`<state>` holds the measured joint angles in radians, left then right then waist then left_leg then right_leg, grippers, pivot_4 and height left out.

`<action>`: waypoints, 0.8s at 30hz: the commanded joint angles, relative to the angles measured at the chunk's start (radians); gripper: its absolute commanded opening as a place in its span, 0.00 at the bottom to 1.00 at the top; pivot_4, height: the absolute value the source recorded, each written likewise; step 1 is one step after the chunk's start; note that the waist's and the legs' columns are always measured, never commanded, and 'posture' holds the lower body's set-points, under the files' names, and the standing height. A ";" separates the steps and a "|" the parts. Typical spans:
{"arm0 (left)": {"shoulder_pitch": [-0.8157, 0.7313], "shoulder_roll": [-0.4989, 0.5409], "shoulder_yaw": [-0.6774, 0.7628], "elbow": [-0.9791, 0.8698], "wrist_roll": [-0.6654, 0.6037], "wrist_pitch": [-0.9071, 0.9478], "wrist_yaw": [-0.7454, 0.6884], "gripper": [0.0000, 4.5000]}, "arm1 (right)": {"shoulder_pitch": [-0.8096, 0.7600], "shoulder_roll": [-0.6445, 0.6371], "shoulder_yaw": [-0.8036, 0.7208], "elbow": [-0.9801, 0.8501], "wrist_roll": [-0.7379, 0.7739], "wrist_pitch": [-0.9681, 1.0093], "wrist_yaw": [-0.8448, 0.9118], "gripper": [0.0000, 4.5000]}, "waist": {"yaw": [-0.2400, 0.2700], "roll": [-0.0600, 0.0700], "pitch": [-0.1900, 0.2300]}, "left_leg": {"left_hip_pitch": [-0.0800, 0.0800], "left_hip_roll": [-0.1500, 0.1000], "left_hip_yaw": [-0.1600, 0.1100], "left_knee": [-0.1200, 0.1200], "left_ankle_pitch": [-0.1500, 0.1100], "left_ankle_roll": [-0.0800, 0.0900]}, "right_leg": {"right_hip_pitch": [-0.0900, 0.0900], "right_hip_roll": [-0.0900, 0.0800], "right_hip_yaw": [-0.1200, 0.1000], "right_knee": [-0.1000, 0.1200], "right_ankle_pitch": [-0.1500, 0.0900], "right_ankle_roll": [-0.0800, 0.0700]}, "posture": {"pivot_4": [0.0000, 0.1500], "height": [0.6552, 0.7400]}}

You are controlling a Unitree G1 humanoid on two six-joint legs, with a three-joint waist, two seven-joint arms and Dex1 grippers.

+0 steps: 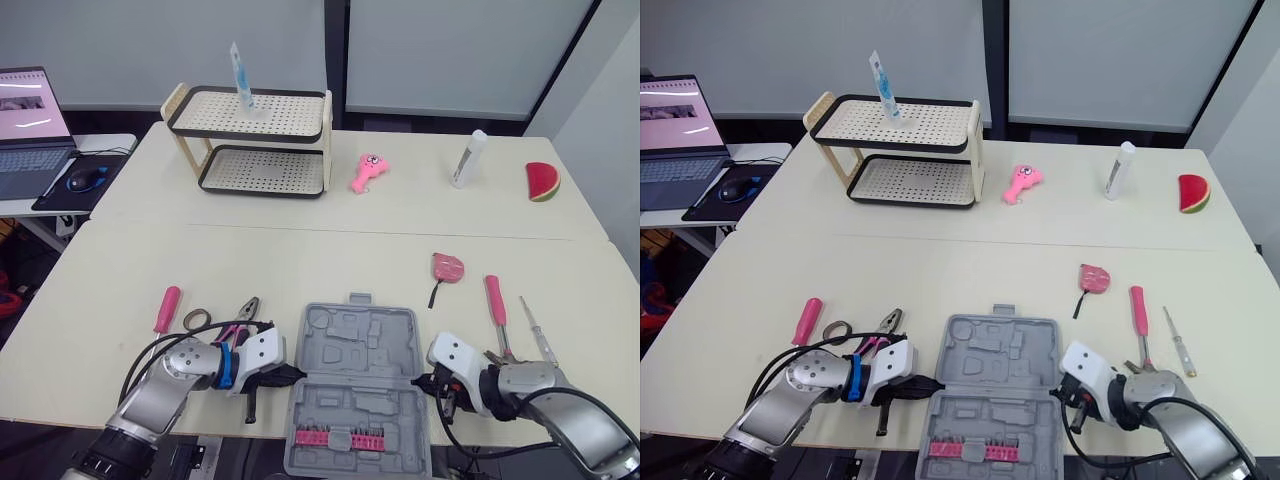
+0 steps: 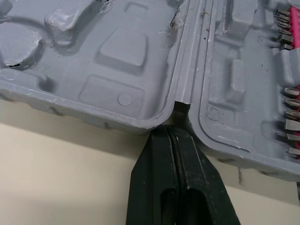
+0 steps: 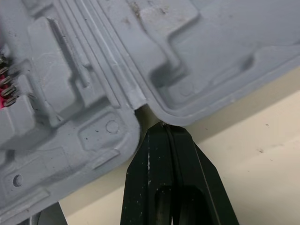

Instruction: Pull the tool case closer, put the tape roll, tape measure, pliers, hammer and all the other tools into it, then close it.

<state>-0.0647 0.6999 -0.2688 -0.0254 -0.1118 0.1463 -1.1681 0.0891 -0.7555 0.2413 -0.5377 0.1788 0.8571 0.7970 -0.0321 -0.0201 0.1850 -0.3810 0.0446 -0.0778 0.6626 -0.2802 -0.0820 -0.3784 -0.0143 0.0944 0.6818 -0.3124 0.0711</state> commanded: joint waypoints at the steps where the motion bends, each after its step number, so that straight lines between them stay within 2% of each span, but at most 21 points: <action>1: -0.019 0.011 0.025 0.009 -0.008 0.001 0.007 0.00 | 0.012 -0.038 -0.066 -0.002 0.016 -0.020 0.004 0.00 | 0.000 0.000 0.000 | 0.000 0.000 0.000 0.000 0.000 0.000 | 0.000 0.000 0.000 0.000 0.000 0.000 | 1.00 0.94; 5: -0.023 0.035 0.061 -0.006 -0.043 0.017 -0.007 0.00 | 0.053 -0.085 -0.140 -0.013 0.032 -0.053 0.026 0.00 | 0.000 0.000 0.000 | 0.000 0.000 0.000 0.000 0.000 0.000 | 0.000 0.000 0.000 0.000 0.000 0.000 | 1.00 0.94; 9: 0.040 0.137 0.244 -0.065 -0.168 0.055 -0.043 0.00 | 0.181 -0.161 -0.352 -0.065 0.064 -0.162 0.088 0.00 | -0.001 0.000 0.000 | 0.000 0.001 0.000 0.000 0.000 0.000 | 0.000 0.000 -0.001 0.001 0.000 0.000 | 1.00 0.94; 12: 0.090 0.175 0.347 -0.081 -0.230 0.084 -0.041 0.00 | 0.259 -0.176 -0.468 -0.057 0.063 -0.255 0.117 0.00 | -0.001 0.000 0.000 | 0.001 0.001 0.000 0.000 0.000 0.000 | 0.001 0.000 -0.001 0.001 0.000 0.000 | 1.00 0.94; 15: 0.167 0.240 0.563 0.003 -0.286 0.136 -0.031 0.00 | 0.372 -0.162 -0.690 -0.034 0.063 -0.399 0.182 0.00 | 0.000 0.000 0.000 | 0.003 0.001 0.001 0.000 0.000 0.000 | 0.004 0.000 0.000 0.000 0.000 0.000 | 1.00 0.94; 18: 0.220 0.282 0.687 0.115 -0.295 0.134 -0.039 0.14 | 0.440 -0.151 -0.813 0.016 0.071 -0.489 0.238 0.00 | -0.001 -0.002 0.000 | 0.004 0.001 0.001 0.000 0.000 0.000 | 0.004 0.000 -0.001 0.000 -0.001 -0.001 | 1.00 0.94; 20: 0.247 0.298 0.746 0.184 -0.298 0.135 -0.043 0.26 | 0.471 -0.156 -0.866 0.058 0.080 -0.521 0.282 0.00 | -0.001 -0.002 -0.001 | 0.006 0.001 0.002 -0.001 0.000 0.000 | 0.005 0.000 0.001 -0.001 -0.002 -0.001 | 1.00 0.94; 21: 0.264 0.307 0.782 0.231 -0.298 0.137 -0.043 0.34 | 0.491 -0.162 -0.897 0.081 0.092 -0.524 0.315 0.09 | -0.001 -0.002 -0.001 | 0.007 0.001 0.003 -0.001 0.000 0.000 | 0.006 0.000 0.002 -0.001 -0.002 -0.001 | 1.00 0.94; 24: 0.322 0.322 0.857 0.343 -0.284 0.125 -0.045 0.56 | 0.526 -0.168 -0.960 0.134 0.123 -0.529 0.384 0.22 | -0.002 -0.002 -0.001 | 0.007 0.001 0.004 -0.001 0.000 0.000 | 0.006 0.000 0.003 -0.001 -0.002 -0.001 | 1.00 0.94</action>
<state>0.2357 0.9956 0.5219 0.2702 -0.3957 0.2791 -1.2106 0.6079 -0.9162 -0.6586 -0.4139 0.2727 0.3427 1.1432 -0.0343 -0.0223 0.1843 -0.3744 0.0458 -0.0737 0.6612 -0.2804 -0.0820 -0.3732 -0.0144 0.0971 0.6806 -0.3140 0.0700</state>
